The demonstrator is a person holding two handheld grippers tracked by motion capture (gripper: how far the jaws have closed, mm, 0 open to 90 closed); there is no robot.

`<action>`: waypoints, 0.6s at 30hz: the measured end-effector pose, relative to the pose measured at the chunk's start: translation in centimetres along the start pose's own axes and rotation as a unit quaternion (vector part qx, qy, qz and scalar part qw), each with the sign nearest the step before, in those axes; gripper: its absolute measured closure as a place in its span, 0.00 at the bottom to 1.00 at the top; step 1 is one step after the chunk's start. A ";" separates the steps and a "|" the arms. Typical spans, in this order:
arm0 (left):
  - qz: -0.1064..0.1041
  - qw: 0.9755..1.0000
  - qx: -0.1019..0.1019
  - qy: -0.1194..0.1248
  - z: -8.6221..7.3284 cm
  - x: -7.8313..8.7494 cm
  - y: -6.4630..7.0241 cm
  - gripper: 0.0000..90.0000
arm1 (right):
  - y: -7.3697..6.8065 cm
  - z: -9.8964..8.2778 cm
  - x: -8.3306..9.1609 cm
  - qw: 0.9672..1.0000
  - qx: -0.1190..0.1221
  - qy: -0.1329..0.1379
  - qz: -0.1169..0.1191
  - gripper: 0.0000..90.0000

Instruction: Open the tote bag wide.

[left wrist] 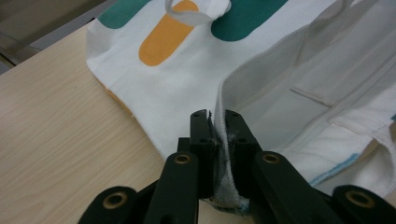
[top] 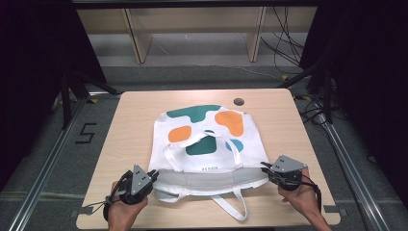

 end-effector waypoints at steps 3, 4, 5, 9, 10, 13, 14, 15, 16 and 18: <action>0.003 1.000 -0.008 0.012 0.5 0.5 -0.3 0.93 | 0.2 0.3 0.2 1.000 -0.001 0.012 0.001 0.97; 0.004 1.000 -0.007 0.019 0.9 0.8 -0.3 0.93 | 0.3 0.5 0.4 1.000 -0.001 0.013 0.000 0.97; 0.007 1.000 -0.013 0.026 1.1 1.1 -0.4 0.93 | 0.6 0.8 0.7 1.000 -0.001 0.022 -0.009 0.97; 0.004 0.999 -0.003 0.047 1.8 1.9 -0.6 0.94 | 1.1 1.7 1.7 0.999 -0.021 0.044 -0.001 0.98; 0.010 0.998 -0.009 0.056 2.1 2.2 -0.7 0.95 | 1.2 1.9 1.9 0.998 -0.018 0.054 -0.003 0.98; 0.024 0.997 -0.024 0.072 3.5 3.1 -1.2 0.95 | 1.4 3.0 3.2 0.996 -0.015 0.083 -0.030 0.98; 0.025 0.996 -0.018 0.081 4.0 3.5 -1.4 0.95 | 1.6 3.5 3.6 0.995 -0.011 0.094 -0.036 0.98; 0.031 0.995 -0.024 0.088 4.7 4.0 -1.7 0.96 | 1.8 4.0 3.9 0.994 -0.013 0.099 -0.040 0.98; 0.033 0.995 -0.019 0.095 5.1 4.2 -1.8 0.96 | 2.1 4.5 4.4 0.994 -0.011 0.101 -0.043 0.98; 0.048 0.992 -0.021 0.111 6.2 5.0 -2.2 0.96 | 2.6 5.3 4.9 0.992 -0.018 0.111 -0.048 0.98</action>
Point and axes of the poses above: each handheld gripper's, and its own axes: x roughly backward along the jaws, z roughly out of its top, y roughly to its right, the point moved 3 cm from there along -x, roughly forward along the jaws, and after that the axes turned 10 degrees about -y, right-handed, at the moved point
